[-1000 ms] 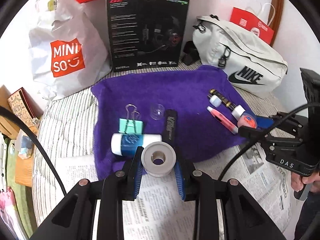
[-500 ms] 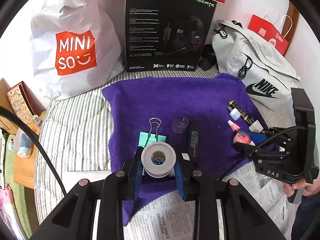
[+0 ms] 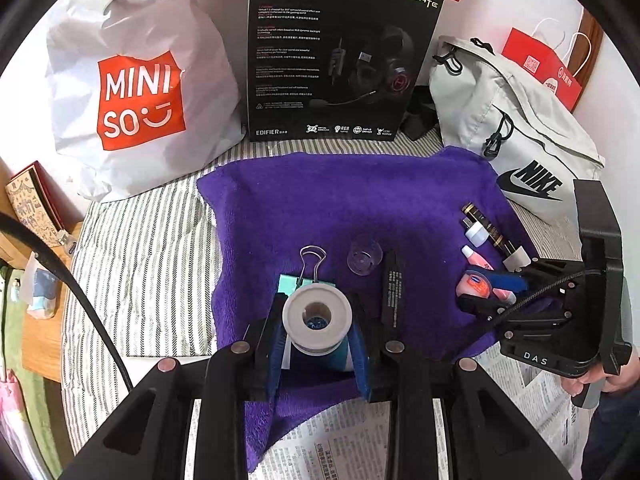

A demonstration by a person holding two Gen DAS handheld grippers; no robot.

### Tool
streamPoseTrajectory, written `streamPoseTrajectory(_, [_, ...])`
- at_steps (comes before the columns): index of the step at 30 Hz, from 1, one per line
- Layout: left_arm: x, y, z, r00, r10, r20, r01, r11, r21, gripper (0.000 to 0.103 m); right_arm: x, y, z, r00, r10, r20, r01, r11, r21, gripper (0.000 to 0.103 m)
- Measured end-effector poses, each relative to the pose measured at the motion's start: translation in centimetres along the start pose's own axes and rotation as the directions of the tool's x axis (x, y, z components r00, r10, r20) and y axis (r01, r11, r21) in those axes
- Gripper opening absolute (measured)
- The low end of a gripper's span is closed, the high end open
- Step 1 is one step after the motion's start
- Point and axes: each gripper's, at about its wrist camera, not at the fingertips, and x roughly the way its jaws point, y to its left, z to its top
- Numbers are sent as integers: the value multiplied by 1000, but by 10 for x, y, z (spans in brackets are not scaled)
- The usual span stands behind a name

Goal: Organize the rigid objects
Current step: 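Carry the tape roll and Vaseline tin over the purple towel with both tools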

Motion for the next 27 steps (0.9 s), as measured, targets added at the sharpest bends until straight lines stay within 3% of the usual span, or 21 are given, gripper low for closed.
streamPoseTrajectory(6, [3, -5, 4, 999, -33, -7, 33, 999, -3, 27, -2, 0, -2, 1000, 10, 4, -10, 1000, -13, 38])
streamPoseTrajectory(11, [8, -15, 8, 998, -62, -12, 62, 998, 8, 27, -5, -6, -4, 999, 51, -3, -51, 999, 9, 45])
streamPoseTrajectory(27, [56, -40, 17, 991, -62, -122, 65, 998, 26, 27, -57, -31, -18, 995, 5, 100, -14, 996, 84, 52])
